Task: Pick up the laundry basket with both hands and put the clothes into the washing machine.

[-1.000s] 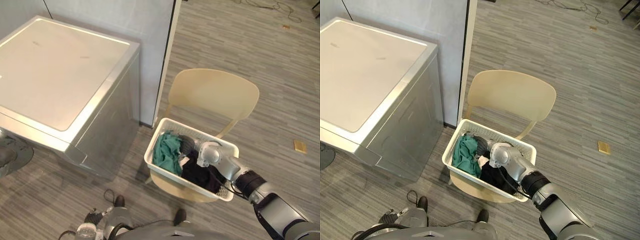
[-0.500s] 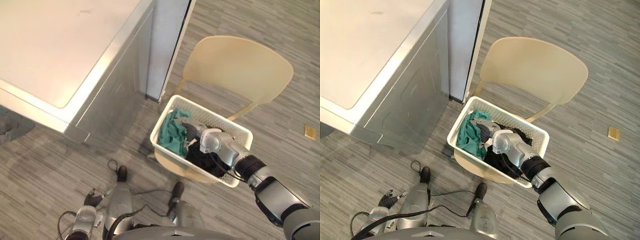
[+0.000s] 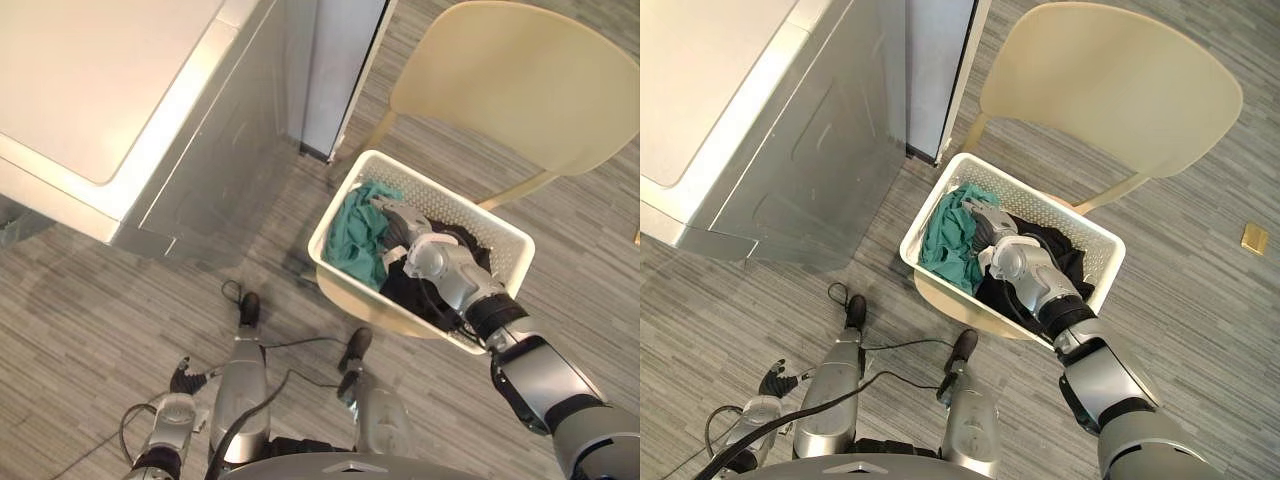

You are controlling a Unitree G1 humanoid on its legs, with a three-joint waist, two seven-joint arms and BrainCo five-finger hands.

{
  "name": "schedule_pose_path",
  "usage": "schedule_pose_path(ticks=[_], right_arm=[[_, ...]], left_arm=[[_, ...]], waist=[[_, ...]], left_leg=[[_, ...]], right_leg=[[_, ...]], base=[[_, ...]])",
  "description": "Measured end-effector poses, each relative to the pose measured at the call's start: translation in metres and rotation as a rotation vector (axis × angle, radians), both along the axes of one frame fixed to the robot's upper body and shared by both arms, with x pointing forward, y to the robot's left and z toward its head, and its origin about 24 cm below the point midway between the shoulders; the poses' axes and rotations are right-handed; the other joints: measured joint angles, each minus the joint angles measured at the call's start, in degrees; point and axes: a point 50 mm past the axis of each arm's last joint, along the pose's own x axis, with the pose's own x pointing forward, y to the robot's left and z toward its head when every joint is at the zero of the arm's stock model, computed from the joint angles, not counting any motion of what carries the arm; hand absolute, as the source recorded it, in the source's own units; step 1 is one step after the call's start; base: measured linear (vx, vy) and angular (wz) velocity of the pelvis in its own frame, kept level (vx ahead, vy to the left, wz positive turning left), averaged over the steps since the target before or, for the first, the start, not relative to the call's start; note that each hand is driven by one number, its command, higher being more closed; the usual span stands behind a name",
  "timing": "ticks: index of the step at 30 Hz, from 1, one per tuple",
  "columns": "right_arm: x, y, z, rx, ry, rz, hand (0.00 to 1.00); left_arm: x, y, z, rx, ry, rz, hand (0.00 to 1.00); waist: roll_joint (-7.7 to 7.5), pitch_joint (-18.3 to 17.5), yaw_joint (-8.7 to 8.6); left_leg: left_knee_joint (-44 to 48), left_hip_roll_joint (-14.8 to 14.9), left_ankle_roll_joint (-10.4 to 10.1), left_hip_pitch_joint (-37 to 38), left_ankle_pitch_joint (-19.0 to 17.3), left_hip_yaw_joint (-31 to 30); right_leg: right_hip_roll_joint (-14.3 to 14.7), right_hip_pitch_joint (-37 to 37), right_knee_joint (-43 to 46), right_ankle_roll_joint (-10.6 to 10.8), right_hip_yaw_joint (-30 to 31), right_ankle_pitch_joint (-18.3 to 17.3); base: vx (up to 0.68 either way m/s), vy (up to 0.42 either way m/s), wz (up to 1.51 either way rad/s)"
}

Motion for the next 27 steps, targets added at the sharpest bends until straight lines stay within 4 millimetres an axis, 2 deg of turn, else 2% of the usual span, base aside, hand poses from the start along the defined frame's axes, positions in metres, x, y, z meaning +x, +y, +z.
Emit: schedule_pose_path(ticks=[5,10,13,18,21,22,27], right_arm=[[0.007,-0.005,0.000,0.038,-0.019,-0.078,0.00],[0.012,0.002,-0.001,0.049,-0.023,-0.097,0.00],[0.018,-0.003,0.006,0.018,-0.029,-0.120,0.00],[0.023,-0.012,0.008,-0.019,-0.055,-0.167,0.00],[0.026,-0.016,0.021,-0.011,-0.118,-0.185,0.00],[0.028,-0.018,0.028,-0.008,-0.153,-0.197,1.00],[0.029,-0.024,0.036,0.006,-0.219,-0.240,1.00]], left_arm=[[0.014,-0.006,0.006,-0.009,-0.050,-0.005,0.00],[0.017,-0.009,0.007,-0.017,-0.061,0.010,0.00],[0.021,-0.009,0.008,-0.046,-0.080,0.044,0.00],[0.029,-0.011,0.011,-0.076,-0.101,0.072,0.00],[0.037,-0.014,0.014,-0.103,-0.131,0.093,0.00],[0.041,-0.014,0.016,-0.107,-0.142,0.100,0.00],[0.052,-0.018,0.023,-0.124,-0.181,0.126,0.00]], waist=[[0.88,1.1,0.32],[1.18,1.9,1.11],[1.27,1.9,0.84],[1.38,2.0,1.32],[1.39,2.0,1.22],[1.40,2.0,1.15],[1.38,2.0,1.17]], left_leg=[[-1.2,0.0,-0.1,-3.3,1.6,-1.3],[-2.2,0.0,-0.1,-4.1,2.4,-1.7],[-3.0,0.0,-0.2,-6.6,3.5,-3.0],[-2.9,0.0,-0.4,-9.6,4.2,-4.4],[-3.1,0.0,-0.4,-12.1,4.7,-4.7],[-3.5,0.0,-0.5,-13.1,5.1,-5.0],[-6.1,0.1,-0.6,-14.0,7.4,-6.0]], right_leg=[[0.0,-3.2,0.7,0.0,-1.4,0.0],[0.0,-4.3,0.8,-0.1,-1.6,0.0],[0.1,-6.3,1.0,-0.1,-3.0,0.1],[0.2,-8.6,1.5,-0.2,-4.4,0.0],[0.1,-11.2,2.4,-0.6,-4.5,-0.3],[0.1,-12.3,2.6,-0.8,-4.6,-0.4],[-0.1,-14.1,3.7,-1.1,-5.4,-0.6]], base=[[-0.04,-0.008,0.08],[-0.01,-0.006,0.02],[-0.03,-0.017,0.16],[-0.02,-0.019,0.11],[-0.06,-0.010,0.03],[-0.06,-0.011,0.02],[-0.02,-0.024,0.09]])
